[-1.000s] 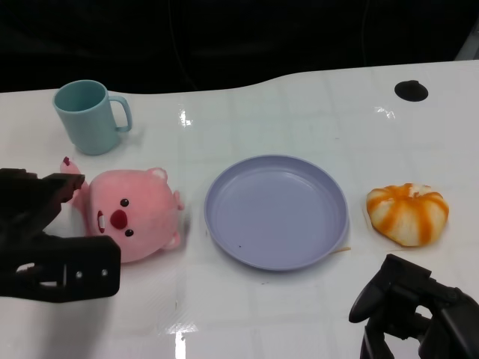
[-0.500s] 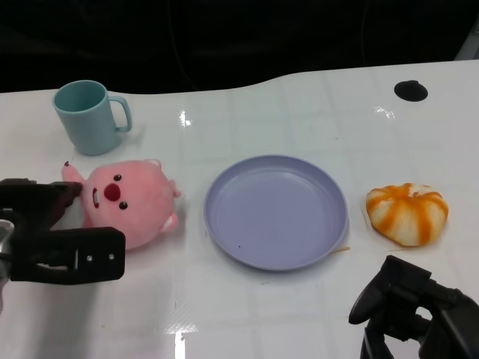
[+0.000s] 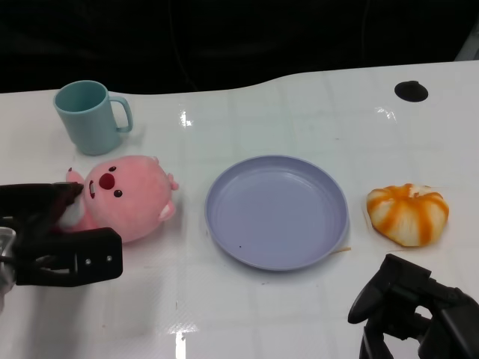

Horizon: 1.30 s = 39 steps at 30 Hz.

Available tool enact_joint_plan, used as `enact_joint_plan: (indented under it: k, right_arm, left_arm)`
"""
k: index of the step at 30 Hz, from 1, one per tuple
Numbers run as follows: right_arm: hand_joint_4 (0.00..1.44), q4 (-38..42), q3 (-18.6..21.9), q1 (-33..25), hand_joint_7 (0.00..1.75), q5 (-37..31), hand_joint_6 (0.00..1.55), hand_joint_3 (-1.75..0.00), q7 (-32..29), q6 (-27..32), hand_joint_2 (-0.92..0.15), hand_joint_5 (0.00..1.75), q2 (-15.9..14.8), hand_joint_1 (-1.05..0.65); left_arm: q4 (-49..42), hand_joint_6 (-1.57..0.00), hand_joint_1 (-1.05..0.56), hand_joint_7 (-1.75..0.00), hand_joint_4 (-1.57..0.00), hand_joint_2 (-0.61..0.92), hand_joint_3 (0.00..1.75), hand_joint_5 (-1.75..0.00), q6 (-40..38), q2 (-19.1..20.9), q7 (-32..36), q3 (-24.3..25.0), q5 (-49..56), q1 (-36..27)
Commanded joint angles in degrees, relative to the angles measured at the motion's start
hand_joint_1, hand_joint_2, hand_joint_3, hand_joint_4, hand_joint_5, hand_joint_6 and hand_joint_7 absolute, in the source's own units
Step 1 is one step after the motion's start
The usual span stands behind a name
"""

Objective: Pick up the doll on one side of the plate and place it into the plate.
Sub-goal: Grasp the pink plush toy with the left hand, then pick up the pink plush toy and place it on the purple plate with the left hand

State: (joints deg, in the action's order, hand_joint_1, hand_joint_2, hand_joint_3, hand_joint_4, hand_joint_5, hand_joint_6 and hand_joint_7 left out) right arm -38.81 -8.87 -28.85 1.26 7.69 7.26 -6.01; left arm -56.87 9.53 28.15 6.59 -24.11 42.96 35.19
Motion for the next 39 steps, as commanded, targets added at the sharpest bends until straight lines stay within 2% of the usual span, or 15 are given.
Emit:
enact_joint_plan:
  k: [1,3,4,6,8,10,14,20,24,26,34,39]
  right_arm:
    - [0.73,-0.2,0.3,0.0,1.56,0.4,0.58,-1.37,-0.1,-0.2,-0.45,1.75,-0.2,0.09]
    - [0.73,-0.3,0.3,0.0,1.56,0.5,0.58,-1.37,0.0,0.1,-0.45,1.75,-0.1,0.09]
    - [0.73,-0.4,0.3,0.0,1.56,0.5,0.58,-1.37,-0.1,0.2,-0.45,1.75,-0.1,0.09]
    - [0.73,-0.3,0.2,0.1,1.56,0.3,0.58,-1.37,-0.1,0.2,-0.45,1.75,-0.1,0.09]
    - [0.73,-0.4,0.1,0.1,1.57,0.1,0.58,-1.37,-0.2,0.2,-0.45,1.75,-0.2,0.10]
    - [0.73,-0.5,-0.1,0.1,1.57,-0.3,0.58,-1.37,-0.3,0.4,-0.45,1.75,-0.2,0.11]
    - [0.73,-0.3,-0.2,0.2,1.57,-0.7,0.59,-1.38,-0.4,0.0,-0.45,1.75,-0.1,0.12]
    - [0.73,-0.5,-0.2,0.3,1.57,-1.1,0.59,-1.38,-0.6,0.4,-0.45,1.75,0.0,0.11]
    - [0.73,-0.3,-0.1,0.4,1.57,-0.5,0.58,-1.38,-0.3,0.2,-0.45,1.75,0.0,0.11]
    - [0.73,0.0,0.0,0.4,1.57,-0.3,0.58,-1.38,-0.2,-0.2,-0.45,1.75,-0.1,0.12]
    - [0.73,0.3,0.2,0.7,1.57,-0.3,0.58,-1.38,-0.1,0.0,-0.45,1.75,-0.1,0.11]
    - [0.73,0.4,0.1,0.7,1.57,-0.4,0.58,-1.38,-0.2,0.1,-0.45,1.75,-0.1,0.12]
  left_arm:
    - [-5.0,-0.78,-0.18,-1.17,-0.72,0.91,0.12,-1.60,2.7,-0.6,1.5,-2.2,0.4,-1.5]
    - [-6.3,-0.73,-0.20,-1.32,-0.68,0.92,0.09,-1.72,3.0,-0.6,1.9,-2.7,0.1,-1.1]
    - [-6.6,-0.71,-0.21,-1.30,-0.68,0.92,0.14,-1.72,3.2,-0.5,2.1,-2.9,0.0,-1.0]
    - [-7.0,-0.68,-0.22,-1.36,-0.66,0.92,0.23,-1.74,3.7,-0.4,3.0,-3.2,-0.2,-0.9]
    - [-7.2,-0.57,-0.22,-1.63,-0.70,0.92,0.31,-1.74,4.7,-0.2,5.3,-3.4,-0.3,-0.9]
    - [-7.2,-0.55,-0.21,-1.72,-0.72,0.92,0.32,-1.75,5.1,0.0,7.3,-3.7,-0.2,-0.8]
    - [-6.0,-0.58,-0.19,-1.71,-0.77,0.92,0.28,-1.75,5.0,-0.1,10.3,-2.5,-1.5,-0.8]
    - [-1.3,-0.65,-0.18,-1.75,-0.85,0.90,0.32,-1.75,4.6,-0.3,10.3,2.7,-7.4,-2.0]
    - [2.3,-0.69,-0.15,-1.75,-0.89,0.67,0.75,-1.75,4.7,0.5,10.4,4.0,-8.4,-3.2]
    - [4.7,-0.70,-0.15,-1.75,-0.90,0.61,0.84,-1.75,4.9,1.3,10.8,4.4,-8.3,-3.9]
    - [17.4,-0.70,-0.14,-1.75,-0.91,0.54,0.92,-1.75,3.0,3.2,9.6,7.9,-8.2,-7.9]
    - [25.3,-0.69,-0.18,-1.75,-0.90,0.48,1.08,-1.75,0.9,3.1,6.9,9.3,-7.9,-9.4]
